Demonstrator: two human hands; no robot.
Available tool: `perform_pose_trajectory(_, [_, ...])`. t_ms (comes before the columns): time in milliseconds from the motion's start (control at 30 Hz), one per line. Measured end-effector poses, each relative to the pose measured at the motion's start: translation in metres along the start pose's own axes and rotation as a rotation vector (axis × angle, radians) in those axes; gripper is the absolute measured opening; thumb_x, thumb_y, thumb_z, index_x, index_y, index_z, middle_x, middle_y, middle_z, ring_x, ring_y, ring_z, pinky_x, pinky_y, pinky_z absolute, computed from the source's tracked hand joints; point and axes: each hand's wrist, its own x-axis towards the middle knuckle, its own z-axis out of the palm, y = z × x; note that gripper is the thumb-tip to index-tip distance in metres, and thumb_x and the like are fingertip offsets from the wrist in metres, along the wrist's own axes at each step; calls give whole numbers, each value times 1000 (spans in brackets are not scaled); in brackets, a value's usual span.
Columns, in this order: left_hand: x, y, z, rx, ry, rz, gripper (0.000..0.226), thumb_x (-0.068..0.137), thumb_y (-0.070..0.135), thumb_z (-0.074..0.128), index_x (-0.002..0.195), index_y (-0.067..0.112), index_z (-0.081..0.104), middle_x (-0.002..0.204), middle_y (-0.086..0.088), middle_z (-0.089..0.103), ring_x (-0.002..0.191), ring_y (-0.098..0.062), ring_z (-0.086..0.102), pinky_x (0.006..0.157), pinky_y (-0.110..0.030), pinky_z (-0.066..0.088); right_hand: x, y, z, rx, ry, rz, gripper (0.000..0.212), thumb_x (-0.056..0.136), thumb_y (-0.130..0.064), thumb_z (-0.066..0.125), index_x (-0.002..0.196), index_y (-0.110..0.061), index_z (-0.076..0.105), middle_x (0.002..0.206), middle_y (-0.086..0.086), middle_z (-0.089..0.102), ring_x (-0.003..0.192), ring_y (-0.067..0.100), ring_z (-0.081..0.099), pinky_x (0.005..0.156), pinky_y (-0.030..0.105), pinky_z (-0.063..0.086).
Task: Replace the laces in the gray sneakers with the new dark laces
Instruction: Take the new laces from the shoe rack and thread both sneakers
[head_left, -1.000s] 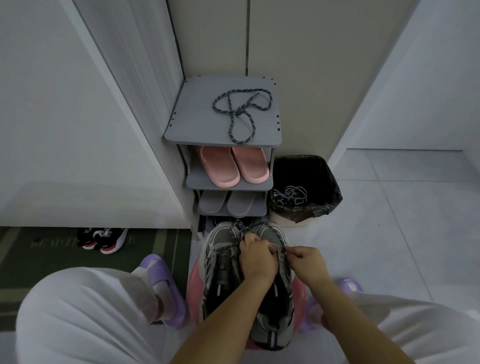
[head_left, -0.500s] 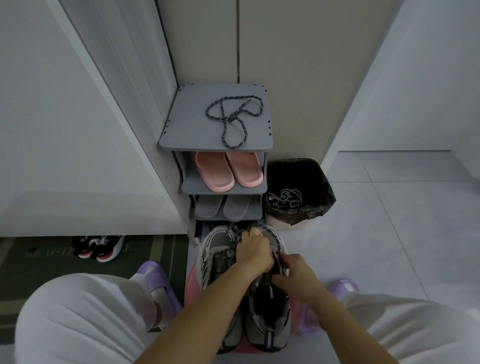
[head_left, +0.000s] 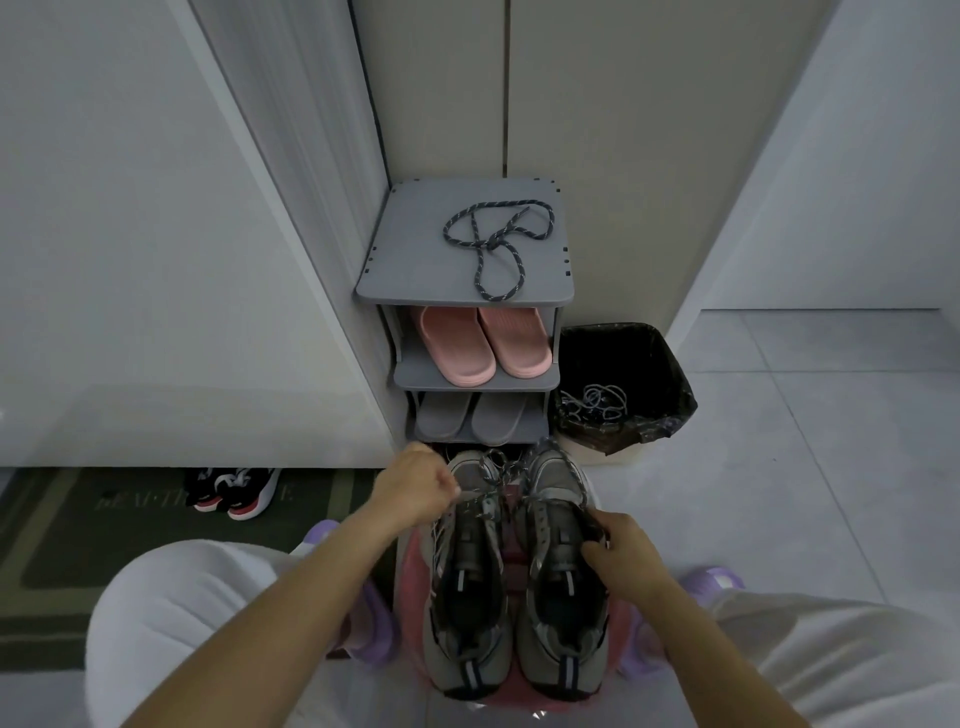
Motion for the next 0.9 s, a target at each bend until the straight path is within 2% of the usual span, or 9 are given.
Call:
perform_pose_trajectory(100, [-12, -27, -5, -69, -45, -69, 16, 90, 25, 59, 82, 15, 69, 102, -2, 58, 103, -19, 57, 93, -30, 45, -1, -3, 0, 1, 1, 5, 21, 79, -1, 53, 97, 0, 64, 87, 22, 65, 74, 30, 59, 66, 33, 48])
perform_pose_trajectory(200, [-22, -26, 2, -135, -110, -101, 20, 90, 23, 60, 75, 13, 69, 82, 2, 65, 85, -16, 63, 87, -31, 49, -1, -7, 1, -19, -1, 11, 24, 79, -1, 54, 101, -1, 63, 90, 20, 65, 77, 29, 59, 64, 30, 46])
perform_pose_trajectory(300, [-17, -16, 12, -125, -20, -142, 25, 90, 29, 56, 68, 26, 65, 93, -3, 68, 98, -25, 60, 87, -40, 51, -3, -10, 1, -29, 5, 23, 25, 79, -1, 55, 103, 0, 63, 90, 19, 65, 74, 27, 58, 63, 29, 47])
perform_pose_trajectory(367, [-13, -2, 14, -103, 84, -136, 20, 90, 30, 51, 78, 29, 67, 99, 1, 66, 100, -24, 59, 84, -40, 51, -6, -13, 0, -20, 11, 33, 28, 79, -1, 56, 106, 0, 63, 87, 16, 63, 70, 23, 56, 60, 25, 46])
perform_pose_trajectory(433, [-10, 16, 20, -115, 149, -31, 16, 89, 32, 51, 88, 35, 67, 105, 4, 64, 104, -23, 58, 85, -40, 51, -8, -17, -1, 15, 7, 58, 32, 81, 0, 57, 112, -3, 61, 85, 11, 60, 65, 16, 52, 53, 16, 41])
perform_pose_trajectory(567, [-8, 65, 36, -55, 89, 157, 32, 91, 37, 54, 121, 28, 59, 126, -3, 53, 121, -25, 44, 98, -40, 40, -12, -19, -4, 70, -22, 117, 44, 82, -1, 60, 126, -5, 55, 74, 1, 55, 62, 12, 51, 53, 16, 40])
perform_pose_trajectory(633, [-7, 83, 46, 53, 29, 197, 31, 94, 33, 52, 124, 25, 56, 130, -4, 51, 123, -26, 41, 99, -41, 37, -11, -18, -5, 79, -29, 152, 54, 81, -2, 60, 134, -6, 48, 83, 4, 58, 72, 18, 56, 61, 22, 47])
perform_pose_trajectory(733, [-5, 92, 52, 73, -26, 164, 25, 94, 19, 51, 118, 18, 58, 125, -7, 53, 118, -28, 47, 97, -42, 41, -7, -17, -3, 76, -11, 188, 61, 80, -2, 61, 138, -7, 42, 113, 15, 59, 95, 28, 59, 85, 38, 52])
perform_pose_trajectory(900, [-3, 93, 45, 163, -74, 156, 30, 85, 4, 55, 114, 11, 57, 119, -9, 56, 114, -29, 48, 97, -44, 42, -6, -19, 1, 85, 15, 221, 56, 82, 0, 56, 137, -7, 44, 124, 18, 56, 105, 31, 58, 91, 39, 51])
